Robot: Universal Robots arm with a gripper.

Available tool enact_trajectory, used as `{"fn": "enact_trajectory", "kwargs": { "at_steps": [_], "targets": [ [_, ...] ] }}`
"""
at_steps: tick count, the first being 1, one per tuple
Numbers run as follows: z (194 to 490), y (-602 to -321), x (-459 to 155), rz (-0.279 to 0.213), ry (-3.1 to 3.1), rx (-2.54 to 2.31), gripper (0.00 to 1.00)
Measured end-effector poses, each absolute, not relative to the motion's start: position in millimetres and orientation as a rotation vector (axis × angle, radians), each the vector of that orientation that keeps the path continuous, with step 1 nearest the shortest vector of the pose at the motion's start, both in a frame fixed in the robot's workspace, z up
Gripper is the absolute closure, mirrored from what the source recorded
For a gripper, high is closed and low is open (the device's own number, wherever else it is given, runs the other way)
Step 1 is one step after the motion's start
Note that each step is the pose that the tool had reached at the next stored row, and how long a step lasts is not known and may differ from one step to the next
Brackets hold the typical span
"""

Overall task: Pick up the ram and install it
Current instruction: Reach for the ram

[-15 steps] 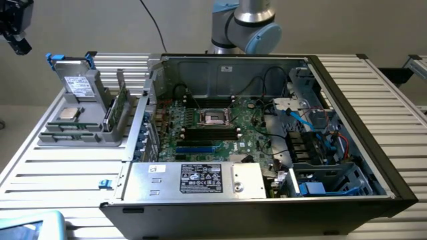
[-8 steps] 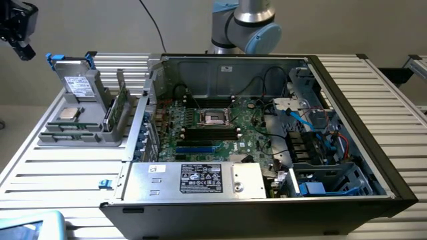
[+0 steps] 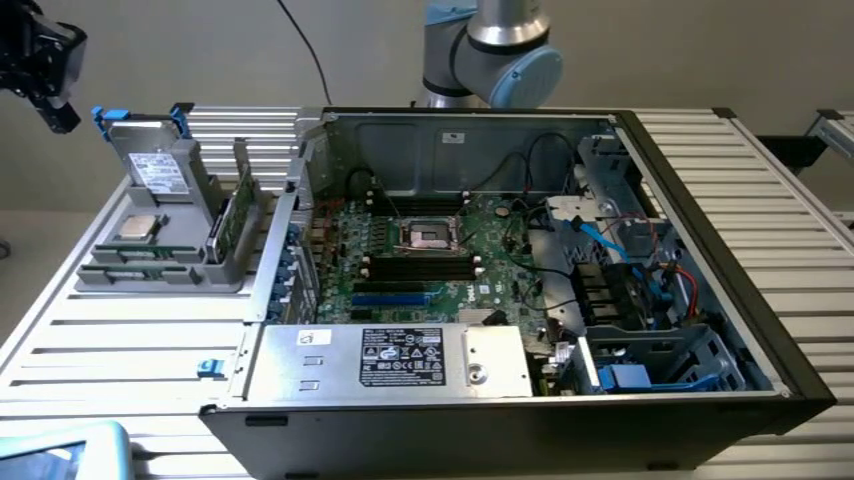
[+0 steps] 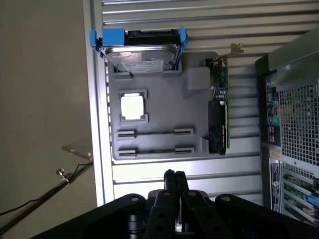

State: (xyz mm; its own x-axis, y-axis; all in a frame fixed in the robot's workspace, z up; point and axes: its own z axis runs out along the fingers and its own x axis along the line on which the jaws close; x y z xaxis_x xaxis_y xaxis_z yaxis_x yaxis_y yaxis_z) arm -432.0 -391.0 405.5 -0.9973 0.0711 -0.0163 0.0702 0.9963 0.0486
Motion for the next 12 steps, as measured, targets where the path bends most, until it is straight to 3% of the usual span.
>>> {"fn": "enact_trajectory", "kwargs": {
  "at_steps": [12],
  "targets": [
    [392, -380, -434, 0.075, 3.121, 0.111, 0.89]
  ]
}}
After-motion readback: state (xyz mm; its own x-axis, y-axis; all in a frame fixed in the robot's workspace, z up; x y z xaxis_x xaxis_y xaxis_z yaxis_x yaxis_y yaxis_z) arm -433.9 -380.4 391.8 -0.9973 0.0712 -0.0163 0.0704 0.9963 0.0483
